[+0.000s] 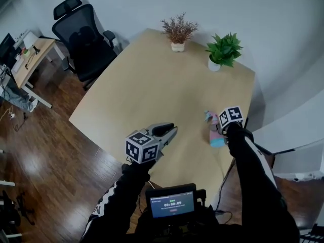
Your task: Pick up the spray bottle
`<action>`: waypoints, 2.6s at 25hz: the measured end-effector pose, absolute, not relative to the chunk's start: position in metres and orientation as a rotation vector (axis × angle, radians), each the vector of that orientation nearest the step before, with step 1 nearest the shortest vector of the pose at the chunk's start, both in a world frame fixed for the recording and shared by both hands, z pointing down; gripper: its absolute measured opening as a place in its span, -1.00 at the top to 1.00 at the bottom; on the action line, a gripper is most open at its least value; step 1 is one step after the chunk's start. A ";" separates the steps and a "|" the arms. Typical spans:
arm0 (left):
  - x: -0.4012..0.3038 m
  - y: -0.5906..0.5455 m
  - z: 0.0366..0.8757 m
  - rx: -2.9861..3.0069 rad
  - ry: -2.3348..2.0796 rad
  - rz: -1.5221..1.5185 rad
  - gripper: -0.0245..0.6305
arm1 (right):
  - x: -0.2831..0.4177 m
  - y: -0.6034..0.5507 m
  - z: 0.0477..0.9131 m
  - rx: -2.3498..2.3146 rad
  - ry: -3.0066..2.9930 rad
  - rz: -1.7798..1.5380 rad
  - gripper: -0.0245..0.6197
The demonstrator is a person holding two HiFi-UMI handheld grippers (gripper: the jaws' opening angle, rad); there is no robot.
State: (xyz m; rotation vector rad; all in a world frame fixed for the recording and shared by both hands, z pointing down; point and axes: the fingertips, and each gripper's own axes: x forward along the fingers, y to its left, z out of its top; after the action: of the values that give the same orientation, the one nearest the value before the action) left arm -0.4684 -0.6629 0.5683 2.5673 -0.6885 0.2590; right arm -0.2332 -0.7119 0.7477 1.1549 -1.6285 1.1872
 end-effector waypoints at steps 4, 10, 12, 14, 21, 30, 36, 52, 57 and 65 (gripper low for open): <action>-0.468 -0.674 0.583 2.543 -0.660 0.270 0.68 | -0.241 -0.710 0.772 1.151 -1.546 1.216 -0.18; -0.459 -0.689 0.593 2.513 -0.637 0.226 0.68 | -0.242 -0.722 0.786 1.141 -1.540 1.244 -0.18; -0.459 -0.692 0.596 2.508 -0.651 0.221 0.68 | -0.245 -0.728 0.792 1.133 -1.558 1.263 -0.20; -0.458 -0.694 0.594 2.505 -0.657 0.217 0.68 | -0.245 -0.735 0.794 1.124 -1.574 1.262 -0.22; -0.495 -0.663 0.556 2.501 -0.662 0.245 0.68 | -0.272 -0.689 0.769 1.091 -1.598 1.251 -0.22; -0.524 -0.615 0.485 2.594 -0.718 0.142 0.72 | -0.320 -0.667 0.654 1.190 -2.082 1.192 -0.20; -0.534 -0.568 0.445 2.680 -0.811 0.121 0.72 | -0.344 -0.622 0.549 1.260 -2.380 0.949 -0.20; -0.506 -0.544 0.391 2.807 -0.804 -0.015 0.92 | -0.316 -0.559 0.373 1.571 -2.761 0.330 -0.21; -0.487 -0.547 0.402 2.792 -0.809 0.060 0.92 | -0.290 -0.553 0.366 1.667 -2.726 0.210 -0.21; -0.476 -0.540 0.395 2.843 -0.773 0.005 0.92 | -0.287 -0.535 0.353 1.707 -2.746 0.063 -0.21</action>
State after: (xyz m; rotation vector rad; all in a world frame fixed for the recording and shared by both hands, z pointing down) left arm -0.4762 -0.5397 0.3952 2.8434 -0.7726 0.0046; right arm -0.2875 -0.5348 0.3534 1.7070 -2.7464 0.0626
